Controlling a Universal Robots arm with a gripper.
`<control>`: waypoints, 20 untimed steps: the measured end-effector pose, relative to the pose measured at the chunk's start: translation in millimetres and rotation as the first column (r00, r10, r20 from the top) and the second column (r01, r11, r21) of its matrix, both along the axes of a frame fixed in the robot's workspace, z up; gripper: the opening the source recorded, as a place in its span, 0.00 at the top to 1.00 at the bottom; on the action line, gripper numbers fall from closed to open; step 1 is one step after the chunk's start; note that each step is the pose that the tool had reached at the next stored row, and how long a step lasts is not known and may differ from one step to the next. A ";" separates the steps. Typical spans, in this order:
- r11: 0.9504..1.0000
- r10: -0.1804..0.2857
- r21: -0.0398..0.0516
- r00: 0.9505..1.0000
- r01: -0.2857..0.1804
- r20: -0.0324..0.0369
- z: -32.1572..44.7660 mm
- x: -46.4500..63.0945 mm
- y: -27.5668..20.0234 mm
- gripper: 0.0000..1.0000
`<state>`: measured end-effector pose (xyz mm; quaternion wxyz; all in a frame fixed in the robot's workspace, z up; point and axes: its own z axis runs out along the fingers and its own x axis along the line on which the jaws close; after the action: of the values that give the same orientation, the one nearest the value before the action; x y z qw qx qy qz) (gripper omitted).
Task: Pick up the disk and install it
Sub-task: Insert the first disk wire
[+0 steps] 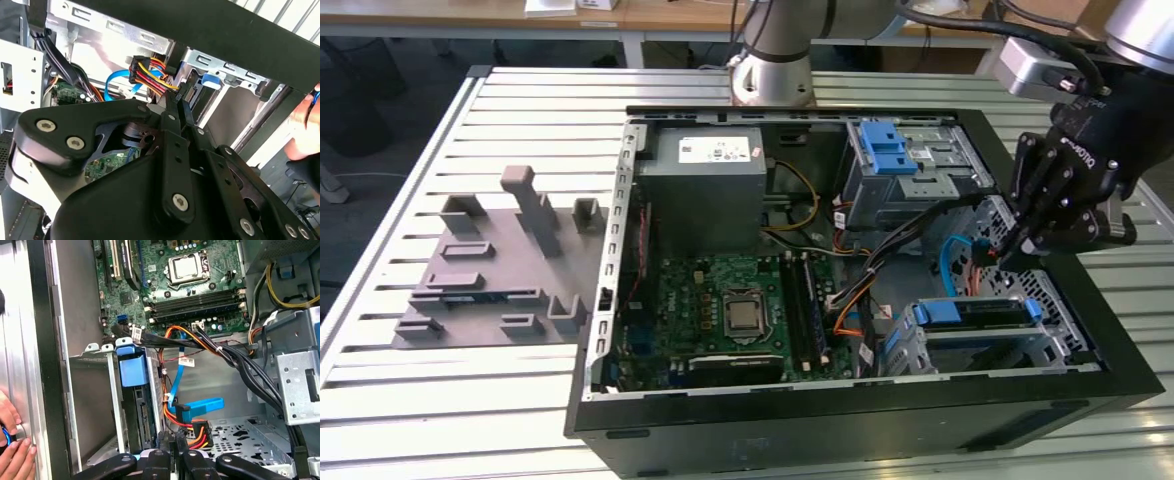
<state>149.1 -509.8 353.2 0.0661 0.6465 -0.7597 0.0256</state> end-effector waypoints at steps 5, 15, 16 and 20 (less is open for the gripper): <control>1.000 0.006 0.001 1.000 -0.006 0.019 -1.6 -4.0 -3.2 0.84; 1.000 0.012 0.015 0.998 -0.013 0.055 -5.2 -13.2 -7.7 0.84; 1.000 0.016 0.018 0.998 -0.017 0.055 -5.8 -13.3 -8.1 0.84; 0.999 0.039 0.022 0.997 -0.041 0.060 -7.7 -13.4 -9.2 0.84</control>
<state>135.6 -519.0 345.5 0.0356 0.6612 -0.7484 0.0374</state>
